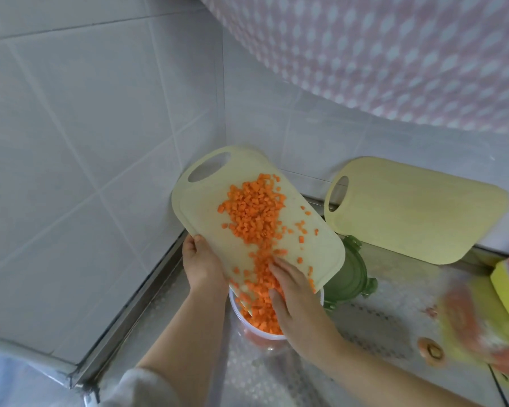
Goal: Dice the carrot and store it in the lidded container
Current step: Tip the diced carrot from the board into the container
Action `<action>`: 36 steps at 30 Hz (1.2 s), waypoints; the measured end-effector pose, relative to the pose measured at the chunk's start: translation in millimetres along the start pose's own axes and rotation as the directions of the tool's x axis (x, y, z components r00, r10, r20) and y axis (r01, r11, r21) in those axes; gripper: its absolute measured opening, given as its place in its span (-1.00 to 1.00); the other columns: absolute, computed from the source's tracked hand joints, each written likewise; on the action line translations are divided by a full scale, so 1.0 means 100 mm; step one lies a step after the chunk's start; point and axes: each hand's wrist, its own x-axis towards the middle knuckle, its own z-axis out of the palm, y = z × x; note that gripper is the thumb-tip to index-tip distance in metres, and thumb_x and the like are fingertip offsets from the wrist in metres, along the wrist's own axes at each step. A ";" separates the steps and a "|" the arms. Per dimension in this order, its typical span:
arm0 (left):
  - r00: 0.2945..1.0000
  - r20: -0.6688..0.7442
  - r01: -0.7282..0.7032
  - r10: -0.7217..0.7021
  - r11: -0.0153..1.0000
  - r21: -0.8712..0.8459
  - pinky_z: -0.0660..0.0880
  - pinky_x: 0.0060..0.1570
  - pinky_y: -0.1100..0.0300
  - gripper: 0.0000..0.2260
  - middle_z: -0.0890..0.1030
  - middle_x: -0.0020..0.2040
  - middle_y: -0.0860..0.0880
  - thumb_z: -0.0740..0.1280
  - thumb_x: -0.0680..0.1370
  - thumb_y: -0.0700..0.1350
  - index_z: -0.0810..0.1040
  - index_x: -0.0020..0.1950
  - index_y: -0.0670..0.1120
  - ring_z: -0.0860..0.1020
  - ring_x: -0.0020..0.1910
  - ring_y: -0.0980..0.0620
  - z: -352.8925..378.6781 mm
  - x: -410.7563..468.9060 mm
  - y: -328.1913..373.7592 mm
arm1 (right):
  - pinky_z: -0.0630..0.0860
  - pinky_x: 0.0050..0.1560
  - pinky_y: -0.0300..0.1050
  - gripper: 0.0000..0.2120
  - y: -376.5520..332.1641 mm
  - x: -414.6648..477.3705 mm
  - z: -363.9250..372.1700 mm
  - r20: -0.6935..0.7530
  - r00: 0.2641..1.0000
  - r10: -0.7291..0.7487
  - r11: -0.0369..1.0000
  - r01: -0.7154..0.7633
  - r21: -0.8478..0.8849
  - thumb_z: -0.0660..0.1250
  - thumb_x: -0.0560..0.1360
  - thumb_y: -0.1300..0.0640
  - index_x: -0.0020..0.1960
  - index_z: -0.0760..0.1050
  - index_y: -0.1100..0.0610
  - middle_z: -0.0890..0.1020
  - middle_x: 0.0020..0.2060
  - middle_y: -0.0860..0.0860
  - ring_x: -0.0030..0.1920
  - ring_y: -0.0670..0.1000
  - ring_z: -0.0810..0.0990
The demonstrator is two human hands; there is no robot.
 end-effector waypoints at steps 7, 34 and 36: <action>1.000 -0.007 0.005 -0.005 1.000 -0.003 0.51 -0.03 0.09 -0.78 0.61 -0.08 0.01 0.08 0.64 -0.10 0.52 0.07 0.02 0.56 -0.15 0.02 0.00 0.02 0.00 | 0.04 0.45 -0.22 -0.60 -0.24 0.79 -0.47 -0.104 0.989 -0.109 0.988 0.096 -0.120 0.16 0.61 0.07 0.44 0.32 0.05 0.30 0.43 0.00 0.44 -0.02 0.19; 1.000 -0.010 0.022 -0.022 1.000 -0.006 0.50 -0.04 0.13 -0.80 0.59 -0.06 0.04 0.07 0.66 -0.08 0.47 0.08 0.07 0.56 -0.13 0.04 0.06 -0.01 0.00 | 0.20 0.30 -0.32 -0.70 0.14 -0.09 0.16 -0.144 0.985 -0.097 0.959 0.054 -0.277 0.09 0.51 0.09 0.18 0.46 0.04 0.45 0.15 -0.08 0.15 -0.08 0.41; 1.000 -0.008 0.021 -0.021 1.000 -0.005 0.50 -0.03 0.13 -0.80 0.59 -0.05 0.04 0.07 0.66 -0.08 0.47 0.12 0.07 0.57 -0.12 0.04 0.06 -0.02 0.00 | 0.10 0.35 -0.41 -0.71 0.17 -0.16 0.15 -0.140 0.984 -0.109 0.978 0.081 -0.193 0.12 0.52 0.09 0.19 0.47 0.04 0.42 0.17 -0.12 0.19 -0.11 0.38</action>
